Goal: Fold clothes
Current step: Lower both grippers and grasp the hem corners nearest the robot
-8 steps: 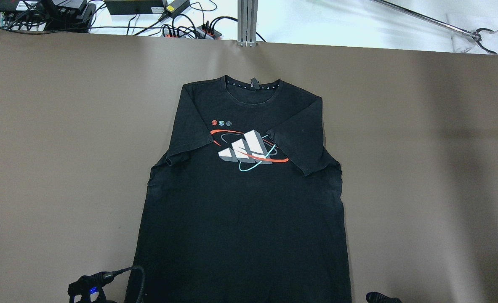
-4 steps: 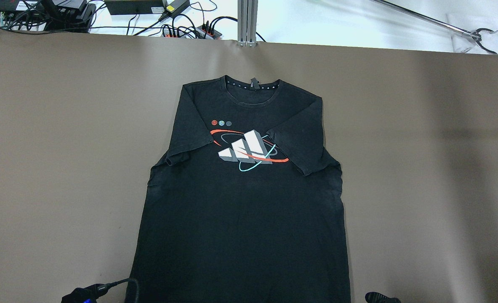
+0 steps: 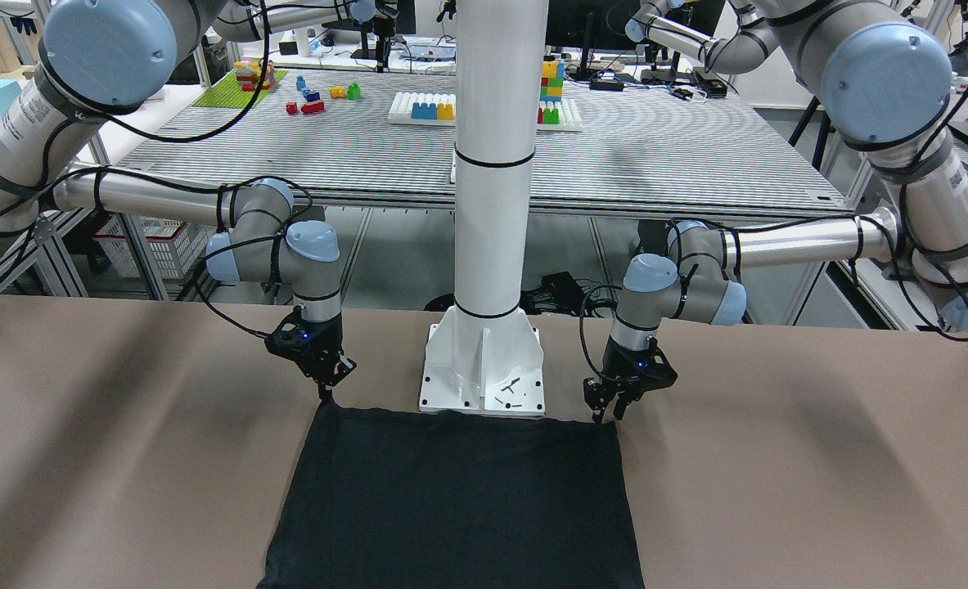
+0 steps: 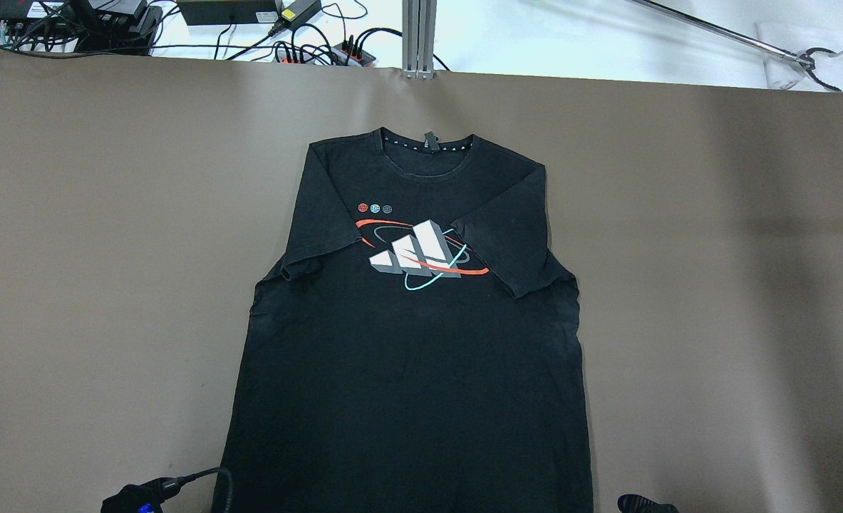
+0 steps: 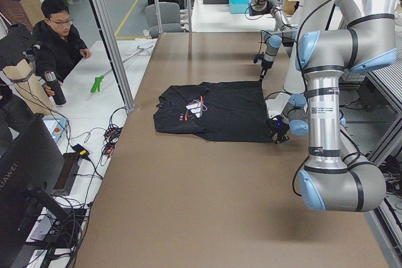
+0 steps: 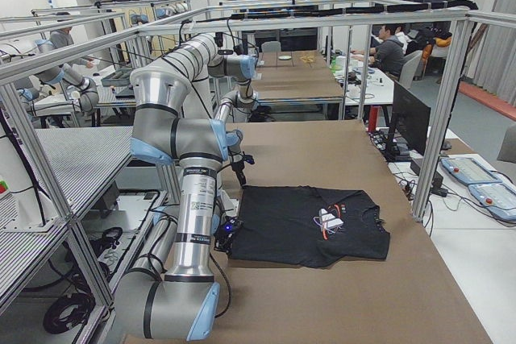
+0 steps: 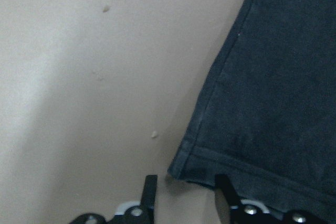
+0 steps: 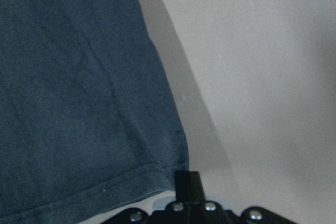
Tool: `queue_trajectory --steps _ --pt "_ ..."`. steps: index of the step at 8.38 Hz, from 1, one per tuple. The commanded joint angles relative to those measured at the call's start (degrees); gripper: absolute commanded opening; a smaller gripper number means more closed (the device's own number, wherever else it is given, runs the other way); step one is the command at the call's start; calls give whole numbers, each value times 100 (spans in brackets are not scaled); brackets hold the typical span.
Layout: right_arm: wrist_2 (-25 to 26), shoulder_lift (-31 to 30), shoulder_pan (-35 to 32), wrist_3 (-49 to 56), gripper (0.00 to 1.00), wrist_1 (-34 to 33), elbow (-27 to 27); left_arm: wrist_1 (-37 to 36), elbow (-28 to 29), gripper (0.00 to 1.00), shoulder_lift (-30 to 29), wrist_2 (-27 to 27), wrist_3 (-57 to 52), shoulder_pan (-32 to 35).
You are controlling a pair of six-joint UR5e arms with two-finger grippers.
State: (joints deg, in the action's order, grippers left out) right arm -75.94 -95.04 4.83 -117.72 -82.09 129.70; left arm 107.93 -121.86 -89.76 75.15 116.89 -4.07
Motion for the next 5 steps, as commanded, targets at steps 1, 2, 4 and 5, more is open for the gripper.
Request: queue_trajectory --steps 1,2,4,5 --pt "-8 -6 -17 -5 0 0 3 0 4 37 2 9 1 20" --pt "1 3 -17 -5 0 0 3 0 -13 20 11 26 -8 81" --pt "1 -24 -17 -5 0 0 3 -18 -39 7 141 44 -17 170" --pt "1 -24 -17 -5 0 -8 3 -35 -240 0 212 52 -17 187"
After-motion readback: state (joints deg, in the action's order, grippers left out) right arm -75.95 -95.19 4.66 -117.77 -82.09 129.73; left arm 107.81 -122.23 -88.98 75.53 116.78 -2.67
